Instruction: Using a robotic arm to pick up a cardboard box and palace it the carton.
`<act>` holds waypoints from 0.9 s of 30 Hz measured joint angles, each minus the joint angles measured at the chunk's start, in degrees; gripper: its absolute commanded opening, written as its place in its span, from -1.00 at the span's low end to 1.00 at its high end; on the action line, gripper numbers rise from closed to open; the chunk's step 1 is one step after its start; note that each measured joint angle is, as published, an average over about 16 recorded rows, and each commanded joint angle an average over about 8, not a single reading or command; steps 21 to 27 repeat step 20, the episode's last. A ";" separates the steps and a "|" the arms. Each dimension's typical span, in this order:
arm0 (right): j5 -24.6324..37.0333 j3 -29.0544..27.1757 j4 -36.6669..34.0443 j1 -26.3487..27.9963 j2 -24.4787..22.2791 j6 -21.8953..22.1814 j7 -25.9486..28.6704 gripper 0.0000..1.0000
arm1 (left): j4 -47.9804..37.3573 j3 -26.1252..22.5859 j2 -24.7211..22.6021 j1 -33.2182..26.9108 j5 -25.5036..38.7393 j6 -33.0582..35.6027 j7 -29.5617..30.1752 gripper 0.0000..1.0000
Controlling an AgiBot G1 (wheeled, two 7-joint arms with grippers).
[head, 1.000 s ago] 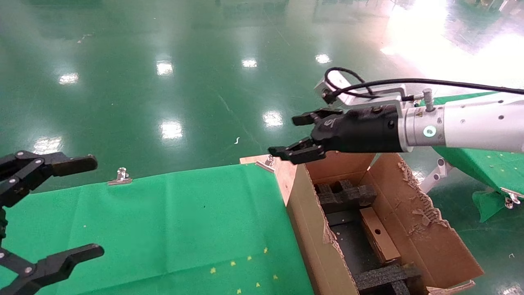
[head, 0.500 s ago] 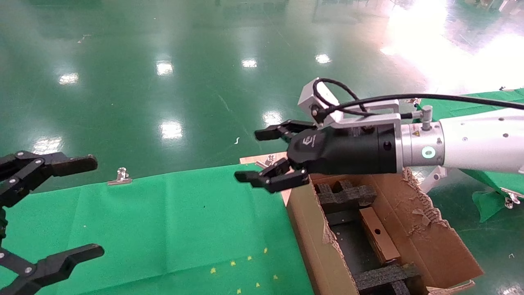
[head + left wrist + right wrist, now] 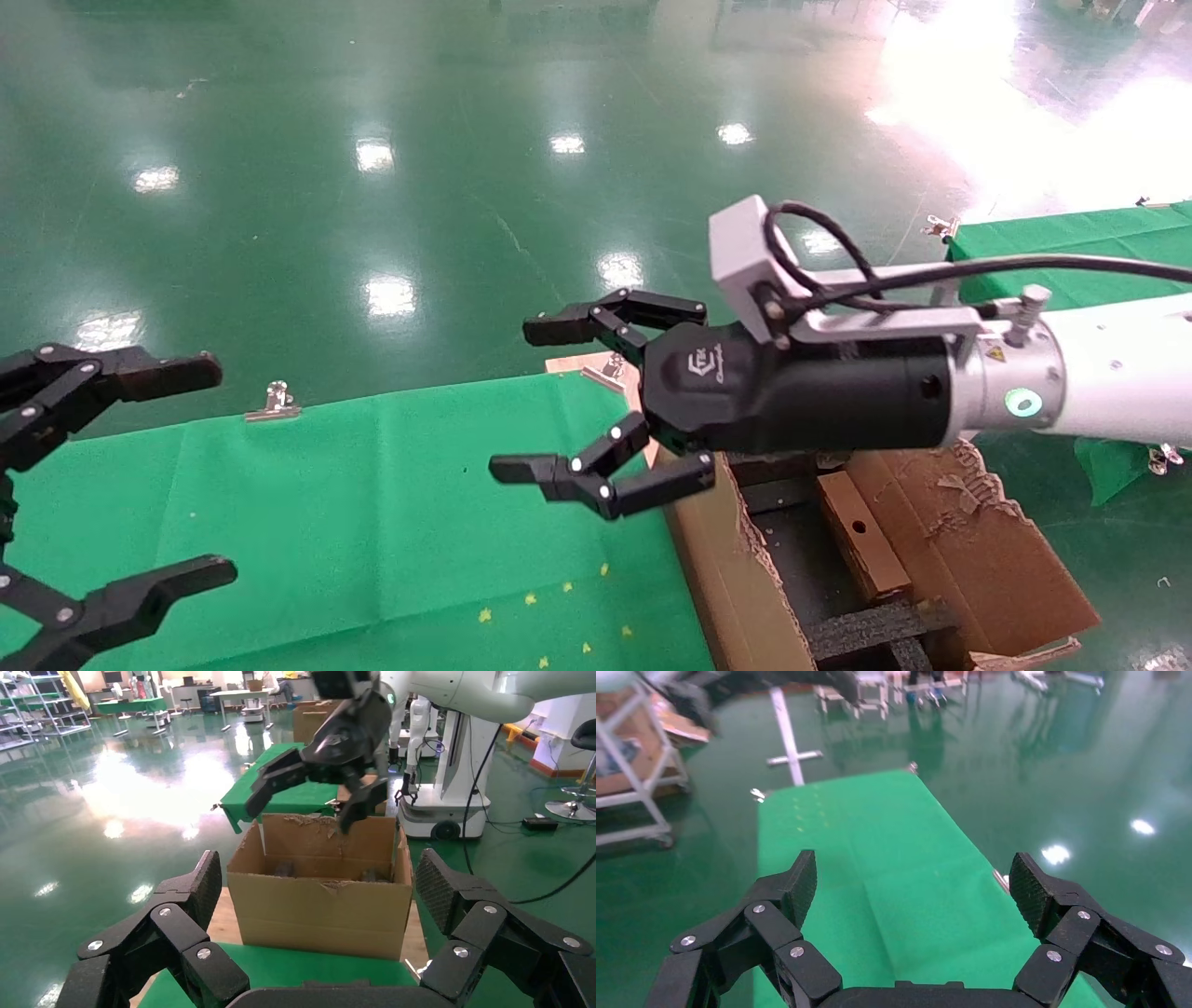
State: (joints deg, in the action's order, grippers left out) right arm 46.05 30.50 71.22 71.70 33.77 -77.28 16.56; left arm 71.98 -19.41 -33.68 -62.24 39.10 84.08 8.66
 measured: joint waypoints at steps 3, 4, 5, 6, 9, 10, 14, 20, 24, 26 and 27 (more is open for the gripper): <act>-1.08 -3.72 0.61 -2.61 0.32 -2.16 -1.49 1.00 | 0.00 0.00 0.00 0.00 0.00 0.00 0.00 1.00; -1.43 -4.96 0.81 -3.47 0.43 -2.88 -1.99 1.00 | 0.00 0.00 0.00 0.00 0.00 0.00 0.00 1.00; -1.76 -6.10 0.99 -4.26 0.53 -3.54 -2.45 1.00 | 0.00 0.00 0.00 0.00 0.00 0.00 0.00 1.00; -2.07 -7.15 1.17 -5.00 0.62 -4.15 -2.87 1.00 | 0.00 0.00 0.00 0.00 0.00 0.00 0.00 1.00; -3.00 -10.43 1.68 -7.29 0.90 -6.04 -4.13 1.00 | 0.00 0.00 0.00 0.00 0.00 0.00 0.00 1.00; -3.28 -11.38 1.83 -7.95 0.98 -6.59 -4.48 1.00 | 0.00 0.00 0.00 0.00 0.00 -0.01 0.00 1.00; -4.10 -14.17 2.28 -9.90 1.23 -8.21 -5.53 1.00 | -0.01 0.00 0.00 0.01 -0.01 -0.01 0.00 1.00; -4.69 -16.19 2.59 -11.31 1.41 -9.37 -6.24 1.00 | -0.01 0.00 0.01 0.01 -0.01 -0.01 0.00 1.00; -4.69 -16.19 2.59 -11.31 1.41 -9.37 -6.24 1.00 | -0.01 0.00 0.01 0.01 -0.01 -0.01 0.00 1.00; -4.69 -16.19 2.59 -11.31 1.41 -9.37 -6.24 1.00 | -0.01 0.00 0.01 0.01 -0.01 -0.01 0.00 1.00; -4.69 -16.19 2.59 -11.31 1.41 -9.37 -6.24 1.00 | -0.01 0.00 0.01 0.01 -0.01 -0.01 0.00 1.00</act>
